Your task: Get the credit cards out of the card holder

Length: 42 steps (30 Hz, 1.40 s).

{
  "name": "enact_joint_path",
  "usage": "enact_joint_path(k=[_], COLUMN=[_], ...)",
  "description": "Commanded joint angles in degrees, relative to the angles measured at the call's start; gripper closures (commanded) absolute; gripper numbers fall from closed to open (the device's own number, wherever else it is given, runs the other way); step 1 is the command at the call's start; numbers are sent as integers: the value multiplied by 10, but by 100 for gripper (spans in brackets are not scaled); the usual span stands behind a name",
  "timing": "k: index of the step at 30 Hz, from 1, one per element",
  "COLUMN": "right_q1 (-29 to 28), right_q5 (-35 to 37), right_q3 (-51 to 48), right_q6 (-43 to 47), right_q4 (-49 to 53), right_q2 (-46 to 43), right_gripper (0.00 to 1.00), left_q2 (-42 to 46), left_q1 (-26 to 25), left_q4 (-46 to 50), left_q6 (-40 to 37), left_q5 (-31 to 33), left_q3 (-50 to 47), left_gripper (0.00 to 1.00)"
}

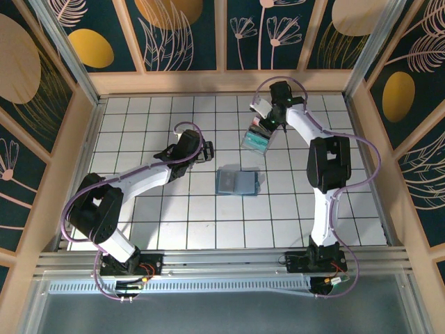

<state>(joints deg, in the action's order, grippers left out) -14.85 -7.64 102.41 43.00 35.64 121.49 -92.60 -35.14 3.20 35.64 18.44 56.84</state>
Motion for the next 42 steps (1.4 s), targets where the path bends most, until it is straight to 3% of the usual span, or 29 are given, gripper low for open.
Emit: enact_joint_path(k=[1, 11, 15, 19, 22, 30, 34, 42], right_q1=[-3, -8, -37, -80, -111, -217, -265, -285], right_q5=[13, 32, 92, 170, 194, 172, 215, 222], right_q3=[21, -46, -123, -206, -243, -378, -413, -483], right_q6=[-11, -97, -174, -273, -377, -645, -708, -762], right_q4=[12, -64, -131, -176, -156, -136, -96, -79], right_q2=[0, -102, -178, -247, -278, -315, -317, -340], right_gripper=[81, 74, 73, 63, 62, 63, 63, 66], left_q2=[21, 34, 41, 46, 48, 81, 90, 57], left_q1=[4, 6, 7, 7, 7, 7, 7, 6], left_q4=[-3, -7, -10, -14, -9, -9, -12, -17], left_q6=[8, 11, 22, 24, 28, 89, 111, 106], left_q5=[3, 7, 14, 15, 20, 66, 76, 30], left_q3=[-8, -22, -27, -33, -40, -88, -105, -99], left_gripper=[1, 1, 1, 1, 1, 1, 1, 1])
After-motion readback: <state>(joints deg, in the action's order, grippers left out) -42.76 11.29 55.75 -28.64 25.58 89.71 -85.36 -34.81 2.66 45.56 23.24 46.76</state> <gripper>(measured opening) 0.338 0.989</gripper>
